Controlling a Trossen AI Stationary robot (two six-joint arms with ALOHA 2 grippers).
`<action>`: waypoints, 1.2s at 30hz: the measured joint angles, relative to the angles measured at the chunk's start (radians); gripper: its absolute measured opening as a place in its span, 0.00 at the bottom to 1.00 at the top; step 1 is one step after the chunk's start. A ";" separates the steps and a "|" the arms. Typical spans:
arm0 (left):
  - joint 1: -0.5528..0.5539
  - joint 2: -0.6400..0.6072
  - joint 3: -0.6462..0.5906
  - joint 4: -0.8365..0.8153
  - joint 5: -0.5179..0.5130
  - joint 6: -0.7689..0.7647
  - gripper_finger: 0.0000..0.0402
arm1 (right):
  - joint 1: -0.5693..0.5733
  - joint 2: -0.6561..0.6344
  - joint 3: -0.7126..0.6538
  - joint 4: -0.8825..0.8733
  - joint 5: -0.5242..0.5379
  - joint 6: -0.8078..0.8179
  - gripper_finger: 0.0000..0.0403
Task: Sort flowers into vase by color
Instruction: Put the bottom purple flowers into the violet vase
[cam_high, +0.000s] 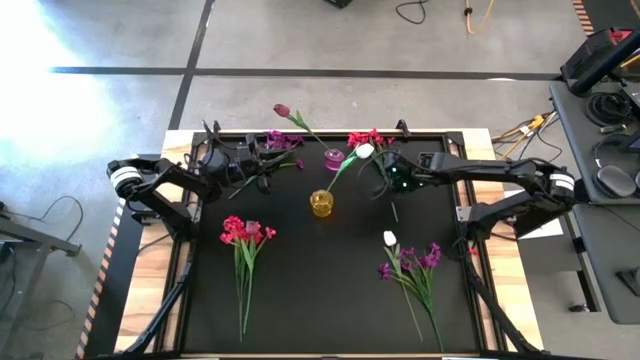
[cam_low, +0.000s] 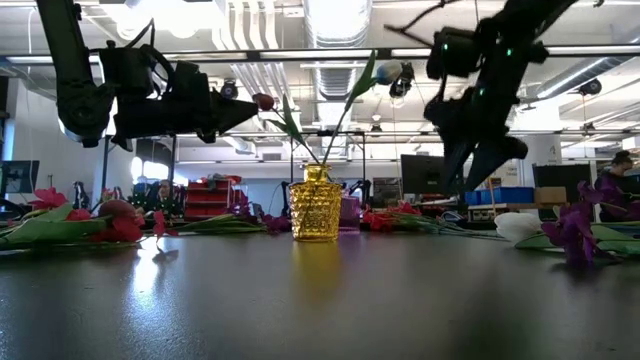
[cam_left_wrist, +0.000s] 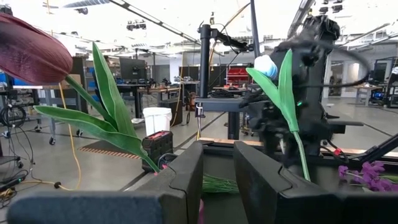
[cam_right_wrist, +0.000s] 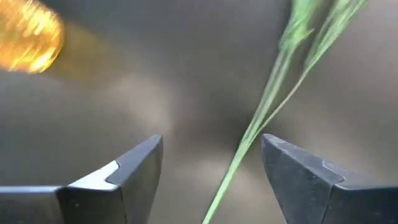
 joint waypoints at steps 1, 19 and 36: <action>0.000 0.000 0.000 0.000 0.000 0.002 0.19 | 0.024 -0.002 0.024 -0.049 -0.007 0.024 0.65; 0.000 0.000 0.000 -0.018 0.000 0.010 0.19 | 0.822 0.039 0.241 -0.443 -0.178 0.995 0.68; 0.000 0.000 0.020 -0.037 0.001 0.016 0.19 | 1.143 0.361 0.247 -0.318 -0.143 1.357 0.67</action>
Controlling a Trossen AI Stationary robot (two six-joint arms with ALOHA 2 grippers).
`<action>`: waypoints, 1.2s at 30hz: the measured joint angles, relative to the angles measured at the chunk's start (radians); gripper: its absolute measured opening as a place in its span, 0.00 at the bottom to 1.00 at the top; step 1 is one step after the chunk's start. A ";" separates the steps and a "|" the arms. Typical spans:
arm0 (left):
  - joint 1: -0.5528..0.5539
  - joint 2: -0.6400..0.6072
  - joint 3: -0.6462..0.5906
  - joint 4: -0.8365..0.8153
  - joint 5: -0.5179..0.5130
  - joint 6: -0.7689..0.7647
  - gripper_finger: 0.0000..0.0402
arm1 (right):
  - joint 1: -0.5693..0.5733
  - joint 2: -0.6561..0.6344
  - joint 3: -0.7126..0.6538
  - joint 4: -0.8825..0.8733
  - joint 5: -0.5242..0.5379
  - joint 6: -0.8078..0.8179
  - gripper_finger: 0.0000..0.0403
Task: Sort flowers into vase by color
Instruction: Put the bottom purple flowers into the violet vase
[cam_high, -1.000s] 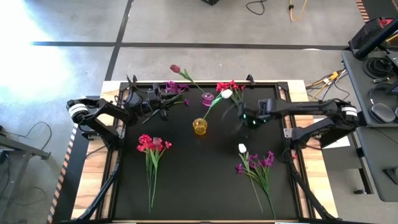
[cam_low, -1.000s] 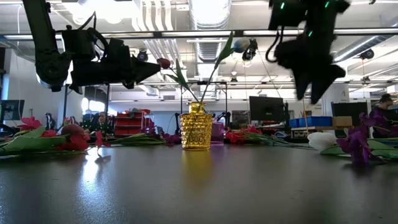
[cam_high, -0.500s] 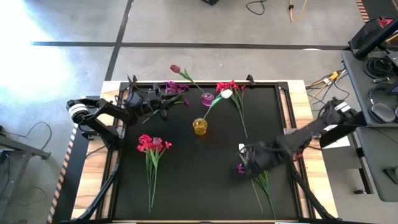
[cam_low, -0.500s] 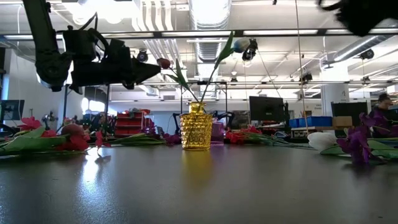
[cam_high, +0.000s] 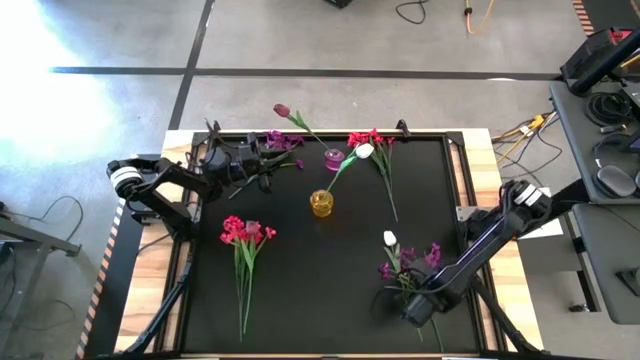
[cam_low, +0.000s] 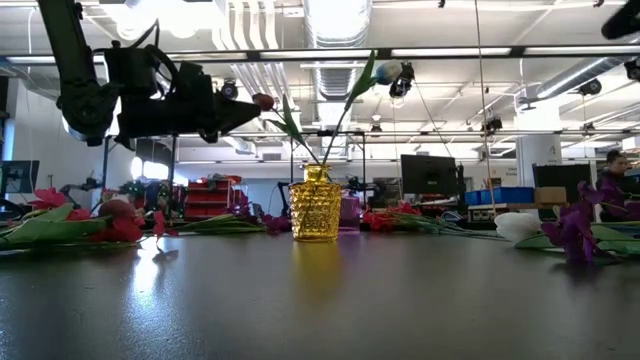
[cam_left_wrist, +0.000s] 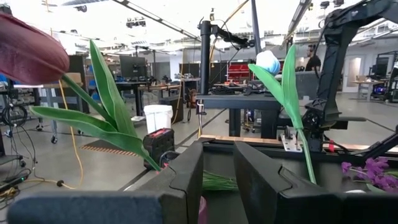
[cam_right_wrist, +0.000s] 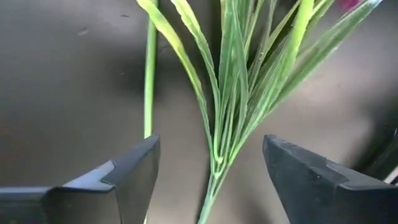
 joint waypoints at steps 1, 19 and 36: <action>0.000 0.000 0.000 -0.002 0.000 0.000 0.19 | 0.000 0.012 0.000 0.004 0.000 0.000 0.66; 0.000 0.000 0.000 -0.015 0.000 -0.004 0.19 | 0.000 0.035 -0.092 0.112 -0.079 0.042 0.56; 0.000 0.000 0.000 -0.014 0.000 -0.004 0.19 | -0.042 -0.066 -0.107 0.063 -0.024 -0.026 0.05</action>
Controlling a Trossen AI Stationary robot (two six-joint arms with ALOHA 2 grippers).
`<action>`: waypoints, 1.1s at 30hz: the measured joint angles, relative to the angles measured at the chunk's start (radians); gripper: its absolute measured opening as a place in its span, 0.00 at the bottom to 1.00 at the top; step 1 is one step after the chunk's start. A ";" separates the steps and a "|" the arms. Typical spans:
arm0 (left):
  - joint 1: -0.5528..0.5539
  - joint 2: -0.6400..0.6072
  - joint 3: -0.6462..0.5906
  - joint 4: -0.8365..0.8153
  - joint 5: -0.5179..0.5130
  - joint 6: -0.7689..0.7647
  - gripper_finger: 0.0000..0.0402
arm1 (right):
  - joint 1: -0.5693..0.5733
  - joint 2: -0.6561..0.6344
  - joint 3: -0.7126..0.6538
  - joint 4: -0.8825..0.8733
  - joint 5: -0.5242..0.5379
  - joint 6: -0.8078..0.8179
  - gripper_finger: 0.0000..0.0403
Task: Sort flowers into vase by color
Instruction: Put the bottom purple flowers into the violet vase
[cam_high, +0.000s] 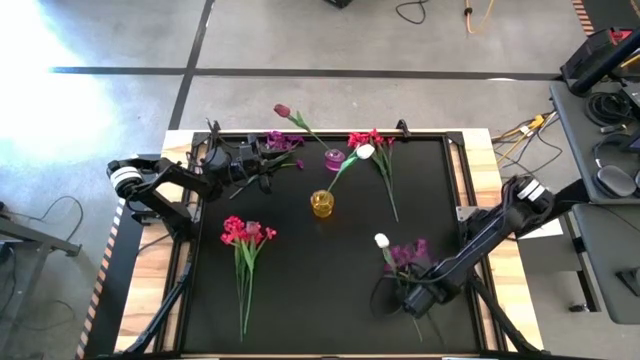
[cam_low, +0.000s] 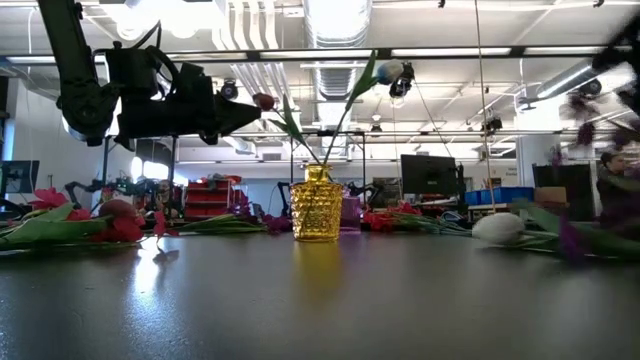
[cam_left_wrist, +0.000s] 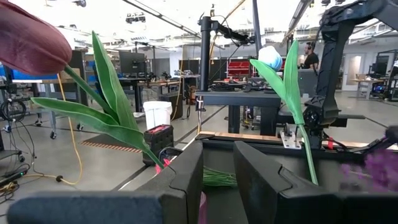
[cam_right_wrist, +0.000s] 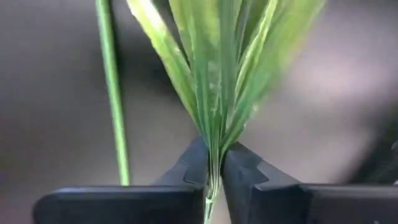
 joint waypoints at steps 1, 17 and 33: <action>0.000 0.000 0.000 0.000 0.000 0.000 0.19 | -0.008 -0.022 0.009 -0.044 0.032 -0.004 0.05; 0.000 0.000 0.029 0.009 0.002 0.001 0.19 | -0.395 -0.343 0.020 -0.486 0.914 -0.271 0.07; 0.000 0.000 0.056 0.006 0.028 0.004 0.19 | -1.015 -0.539 0.025 0.445 1.141 -1.653 0.04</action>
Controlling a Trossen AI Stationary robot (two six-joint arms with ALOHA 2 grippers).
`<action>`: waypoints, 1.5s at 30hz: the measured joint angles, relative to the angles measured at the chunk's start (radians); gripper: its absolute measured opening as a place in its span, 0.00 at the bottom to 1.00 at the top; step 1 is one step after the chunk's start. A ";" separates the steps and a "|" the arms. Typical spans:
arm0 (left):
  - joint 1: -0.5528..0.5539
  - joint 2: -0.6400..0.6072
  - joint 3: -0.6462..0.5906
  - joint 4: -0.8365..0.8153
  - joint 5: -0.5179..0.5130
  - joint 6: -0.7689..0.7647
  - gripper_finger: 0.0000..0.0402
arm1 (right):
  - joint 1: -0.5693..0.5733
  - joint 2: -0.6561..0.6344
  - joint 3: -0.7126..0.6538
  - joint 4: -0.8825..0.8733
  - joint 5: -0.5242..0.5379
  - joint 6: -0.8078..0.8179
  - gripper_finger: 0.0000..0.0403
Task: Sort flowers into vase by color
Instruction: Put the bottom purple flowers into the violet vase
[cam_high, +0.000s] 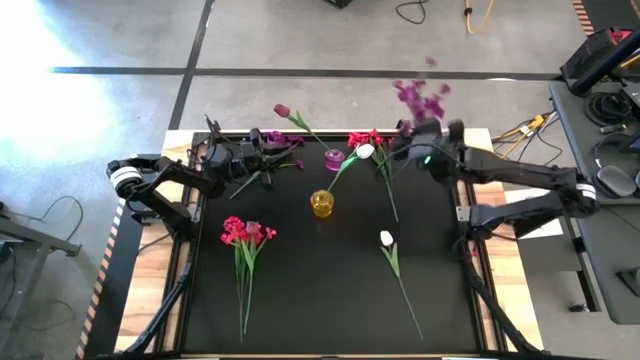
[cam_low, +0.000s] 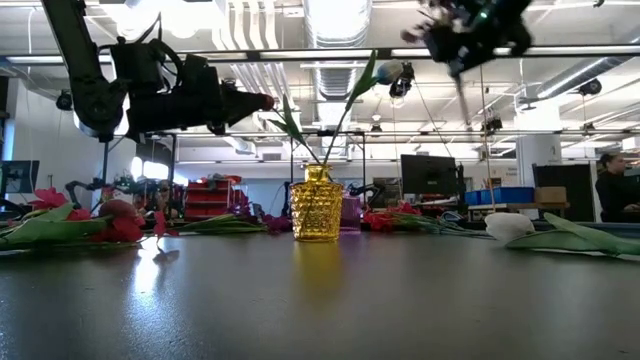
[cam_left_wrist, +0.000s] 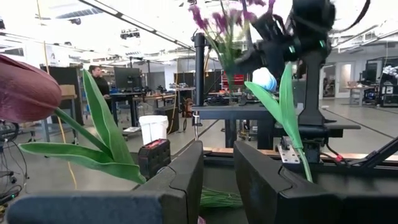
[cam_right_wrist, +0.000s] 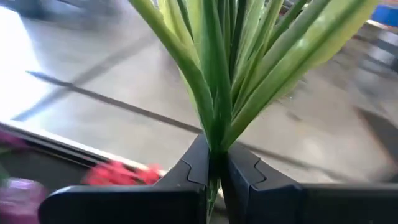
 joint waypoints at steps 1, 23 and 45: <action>0.000 0.000 0.002 -0.005 0.000 0.000 0.19 | -0.037 -0.003 0.000 0.091 -0.081 -0.097 0.04; 0.000 0.000 0.008 -0.017 -0.002 0.026 0.19 | -0.380 0.420 0.089 0.672 -1.073 -0.314 0.03; 0.000 0.000 0.010 -0.030 -0.005 0.027 0.19 | -0.305 0.550 0.084 0.785 -1.091 -0.216 0.03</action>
